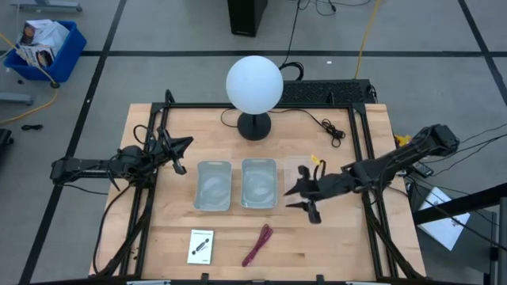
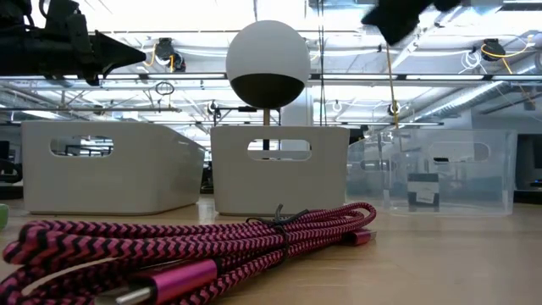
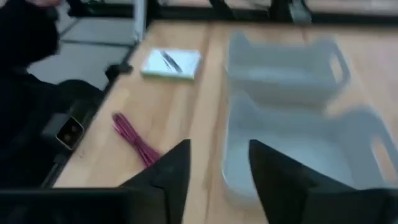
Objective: Pick and place items into bin
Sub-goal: Put the pink charger cable into the right gray bin
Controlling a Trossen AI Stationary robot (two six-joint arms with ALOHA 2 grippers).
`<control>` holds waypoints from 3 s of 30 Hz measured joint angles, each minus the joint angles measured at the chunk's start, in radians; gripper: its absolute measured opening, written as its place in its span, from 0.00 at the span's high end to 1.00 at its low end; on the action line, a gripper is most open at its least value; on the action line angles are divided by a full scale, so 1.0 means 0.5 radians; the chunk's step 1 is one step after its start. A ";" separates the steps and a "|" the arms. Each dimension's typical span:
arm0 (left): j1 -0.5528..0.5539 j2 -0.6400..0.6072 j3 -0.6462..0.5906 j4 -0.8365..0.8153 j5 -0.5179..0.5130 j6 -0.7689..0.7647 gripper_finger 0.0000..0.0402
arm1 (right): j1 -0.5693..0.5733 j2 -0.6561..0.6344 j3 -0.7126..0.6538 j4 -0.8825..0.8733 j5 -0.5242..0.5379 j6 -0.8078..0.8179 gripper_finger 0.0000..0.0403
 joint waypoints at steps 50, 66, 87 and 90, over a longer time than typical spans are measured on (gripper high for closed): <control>0.001 0.000 -0.001 -0.033 -0.046 -0.009 0.92 | 0.041 1.421 1.320 -0.853 -0.397 -0.553 1.00; 0.001 -0.001 -0.001 -0.081 -0.047 -0.115 0.92 | 0.094 1.606 1.318 -0.529 -0.404 -0.681 0.50; 0.001 -0.001 -0.001 -0.151 -0.050 -0.101 0.92 | 0.128 1.761 1.183 -0.430 -0.548 -0.524 0.39; 0.001 0.000 -0.001 -0.152 -0.050 -0.103 0.92 | 0.125 1.794 1.172 -0.435 -0.561 -0.539 0.39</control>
